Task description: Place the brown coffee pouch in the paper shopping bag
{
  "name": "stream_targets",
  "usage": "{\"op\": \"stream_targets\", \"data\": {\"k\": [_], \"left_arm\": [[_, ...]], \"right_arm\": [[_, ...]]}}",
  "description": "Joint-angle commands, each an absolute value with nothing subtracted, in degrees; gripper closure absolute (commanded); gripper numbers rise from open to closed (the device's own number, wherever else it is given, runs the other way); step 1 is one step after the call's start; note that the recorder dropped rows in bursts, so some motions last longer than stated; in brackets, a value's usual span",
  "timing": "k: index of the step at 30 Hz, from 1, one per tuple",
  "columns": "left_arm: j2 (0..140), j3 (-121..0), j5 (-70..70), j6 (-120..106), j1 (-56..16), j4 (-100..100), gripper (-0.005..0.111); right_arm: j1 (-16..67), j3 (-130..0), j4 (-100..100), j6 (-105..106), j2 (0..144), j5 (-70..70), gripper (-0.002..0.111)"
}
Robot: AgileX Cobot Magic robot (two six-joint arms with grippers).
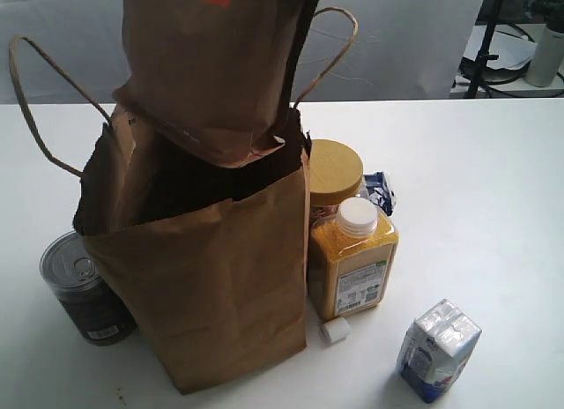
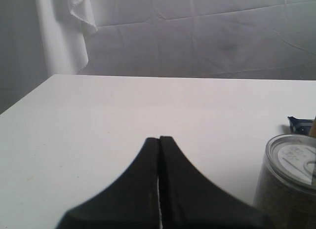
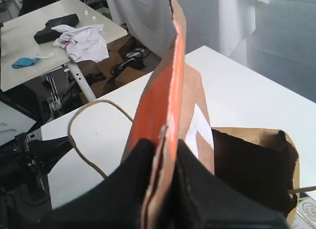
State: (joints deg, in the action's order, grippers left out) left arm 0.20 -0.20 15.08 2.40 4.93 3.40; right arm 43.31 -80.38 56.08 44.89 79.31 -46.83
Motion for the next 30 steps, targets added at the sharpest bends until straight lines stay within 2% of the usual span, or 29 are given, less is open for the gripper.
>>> {"op": "stream_targets", "data": {"k": [1, 4, 5, 6, 10, 12, 14, 19, 25, 30], "left_arm": [[0.00, 0.00, 14.85, 2.61, 5.14, 3.66, 0.107], [0.00, 0.00, 14.85, 2.61, 5.14, 3.66, 0.107], [0.00, 0.00, 14.85, 2.61, 5.14, 3.66, 0.107], [0.00, 0.00, 14.85, 2.61, 5.14, 3.66, 0.107], [0.00, 0.00, 14.85, 2.61, 5.14, 3.66, 0.107], [0.00, 0.00, 14.85, 2.61, 5.14, 3.66, 0.107], [0.00, 0.00, 14.85, 2.61, 5.14, 3.66, 0.107], [0.00, 0.00, 14.85, 2.61, 5.14, 3.66, 0.107], [0.00, 0.00, 14.85, 2.61, 5.14, 3.66, 0.107], [0.00, 0.00, 14.85, 2.61, 5.14, 3.66, 0.107]], "right_arm": [[43.45, -80.76, 55.18, 45.24, 81.95, -43.10, 0.108], [43.45, -80.76, 54.53, 45.24, 84.19, -43.77, 0.108], [43.45, -80.76, 54.53, 45.24, 84.46, -44.16, 0.105], [43.45, -80.76, 54.32, 45.24, 84.89, -44.37, 0.099], [43.45, -80.76, 54.69, 44.98, 85.12, -44.37, 0.063], [43.45, -80.76, 55.93, 44.98, 84.97, -44.37, 0.053], [43.45, -80.76, 57.99, 44.98, 84.38, -44.64, 0.059], [43.45, -80.76, 58.31, 45.10, 81.06, -45.19, 0.106], [43.45, -80.76, 54.41, 45.20, 74.75, -45.28, 0.108], [43.45, -80.76, 42.01, 40.93, 68.52, -45.41, 0.108]]}}
